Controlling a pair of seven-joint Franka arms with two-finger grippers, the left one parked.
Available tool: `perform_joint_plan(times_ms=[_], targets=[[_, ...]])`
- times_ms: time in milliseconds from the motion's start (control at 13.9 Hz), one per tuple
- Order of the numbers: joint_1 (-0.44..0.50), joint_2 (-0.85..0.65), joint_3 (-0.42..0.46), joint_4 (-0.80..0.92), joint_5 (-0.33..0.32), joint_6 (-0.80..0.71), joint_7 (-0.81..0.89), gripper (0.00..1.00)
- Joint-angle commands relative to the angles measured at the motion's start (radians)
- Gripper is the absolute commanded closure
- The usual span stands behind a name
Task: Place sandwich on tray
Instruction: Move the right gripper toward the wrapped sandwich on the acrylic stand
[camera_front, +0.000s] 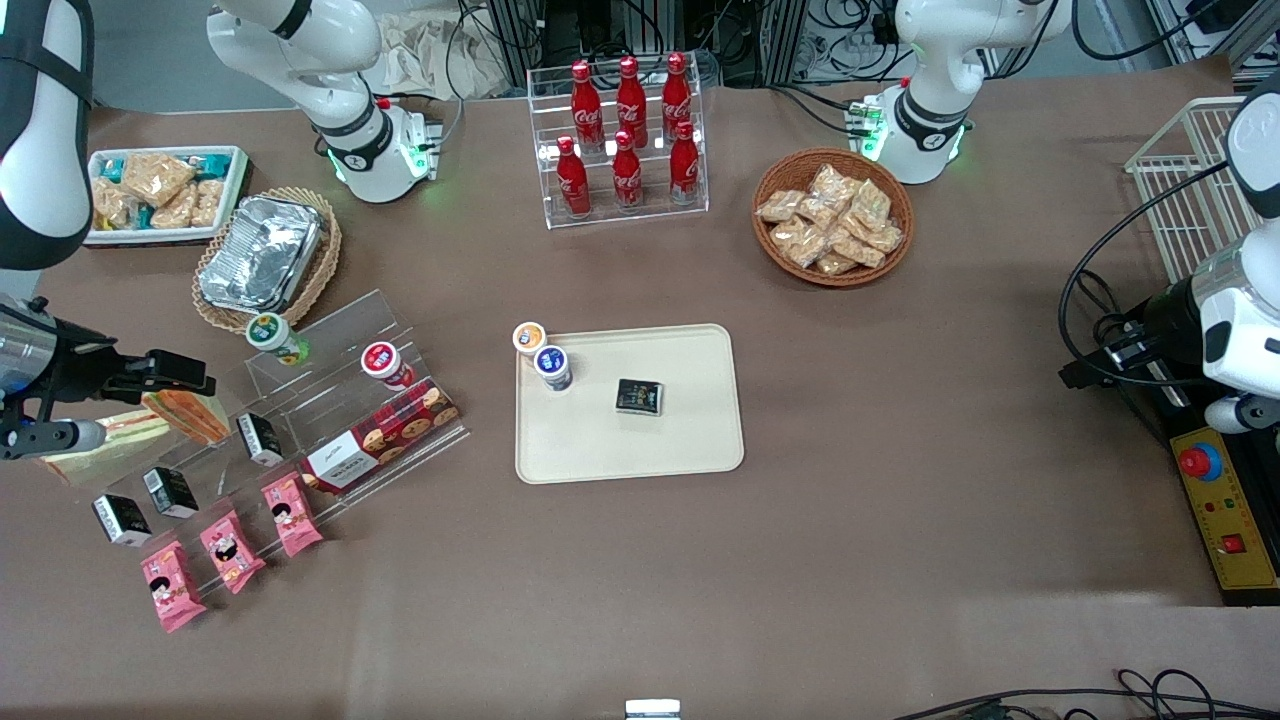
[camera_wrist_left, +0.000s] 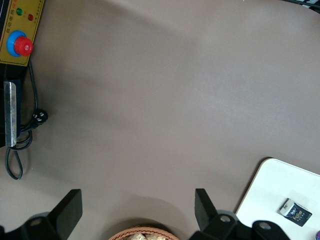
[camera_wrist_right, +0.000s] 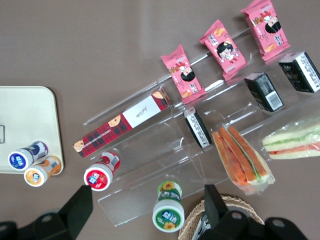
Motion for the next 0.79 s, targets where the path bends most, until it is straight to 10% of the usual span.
perform_joint_plan(times_ms=[0, 720], targets=[[-0.008, -0.025, -0.013, 0.019, -0.018, -0.032, 0.004, 0.01], [-0.007, -0.036, -0.013, 0.019, -0.035, -0.035, 0.006, 0.01]])
